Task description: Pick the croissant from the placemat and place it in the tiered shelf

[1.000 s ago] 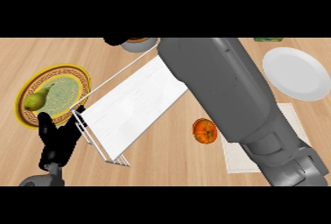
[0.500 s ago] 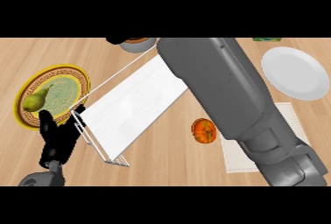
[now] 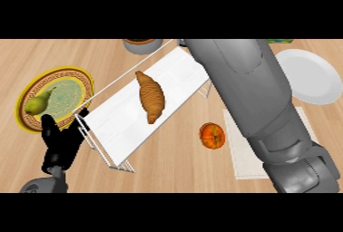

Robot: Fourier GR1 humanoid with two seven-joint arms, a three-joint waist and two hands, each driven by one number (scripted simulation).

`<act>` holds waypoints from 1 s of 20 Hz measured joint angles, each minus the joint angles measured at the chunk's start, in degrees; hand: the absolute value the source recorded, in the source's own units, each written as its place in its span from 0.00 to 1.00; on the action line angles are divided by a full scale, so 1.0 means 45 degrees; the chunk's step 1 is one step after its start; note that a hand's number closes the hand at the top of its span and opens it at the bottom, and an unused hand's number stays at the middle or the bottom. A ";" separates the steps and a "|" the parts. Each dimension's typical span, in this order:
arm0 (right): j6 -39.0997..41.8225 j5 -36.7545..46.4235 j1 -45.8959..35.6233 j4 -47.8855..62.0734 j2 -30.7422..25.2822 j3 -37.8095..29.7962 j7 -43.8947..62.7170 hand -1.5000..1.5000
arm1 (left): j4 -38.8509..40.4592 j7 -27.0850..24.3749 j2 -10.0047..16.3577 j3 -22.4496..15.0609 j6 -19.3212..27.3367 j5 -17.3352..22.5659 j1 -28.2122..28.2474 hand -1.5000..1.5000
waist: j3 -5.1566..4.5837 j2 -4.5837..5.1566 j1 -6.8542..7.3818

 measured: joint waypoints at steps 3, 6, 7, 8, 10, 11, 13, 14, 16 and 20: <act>-0.0296 -0.1026 -0.0024 0.0009 -0.0012 -0.0454 0.0341 0.00 | -0.0087 0.0097 0.0024 0.0041 -0.0025 0.0042 0.0037 0.50 | 0.0002 -0.0012 0.0008; -0.0621 -0.1818 -0.0165 0.0170 -0.0141 -0.1161 0.0608 0.00 | -0.0241 0.0285 0.0027 0.0053 0.0007 0.0062 0.0021 0.50 | 0.0000 -0.0008 0.0005; -0.0888 -0.1969 -0.0348 0.0164 -0.0196 -0.1430 0.0799 0.00 | -0.0214 0.0284 -0.0003 0.0051 0.0033 0.0050 -0.0004 0.50 | 0.0003 -0.0006 -0.0017; -0.1194 -0.1978 -0.0429 0.0247 -0.0259 -0.1600 0.0817 0.00 | -0.0285 0.0384 0.0022 0.0092 0.0013 0.0113 -0.0062 0.50 | 0.0001 -0.0008 -0.0017; -0.1563 -0.2045 -0.0492 0.0311 -0.0606 -0.1953 0.0826 0.00 | -0.0385 0.0337 -0.0008 0.0038 0.0033 0.0039 0.0099 0.50 | 0.0001 -0.0005 -0.0028; -0.1840 -0.1928 -0.0583 0.0522 -0.0792 -0.2060 0.0767 0.00 | -0.0298 0.0282 -0.0048 0.0022 0.0048 0.0008 0.0056 0.50 | -0.0001 0.0009 -0.0020; -0.2242 -0.1778 -0.0667 0.0803 -0.1204 -0.2261 0.0802 0.00 | -0.0210 0.0366 -0.0090 0.0042 0.0147 -0.0027 -0.0128 0.50 | -0.0003 0.0019 -0.0040; -0.2315 -0.1763 -0.0651 0.1036 -0.1548 -0.2454 0.0685 0.00 | -0.0040 0.0322 -0.0014 0.0150 0.0085 0.0029 -0.0241 0.50 | -0.0008 0.0045 -0.0032; -0.2659 -0.1806 -0.0633 0.1350 -0.2009 -0.2841 0.0625 0.00 | -0.0120 0.0327 0.0048 0.0150 0.0019 0.0020 -0.0117 0.50 | -0.0002 0.0048 -0.0001; -0.2616 -0.2166 -0.0492 0.2246 -0.3095 -0.3660 0.0346 0.00 | 0.0123 0.0075 -0.0078 0.0103 0.0121 -0.0138 -0.0245 0.50 | 0.0001 0.0082 0.0016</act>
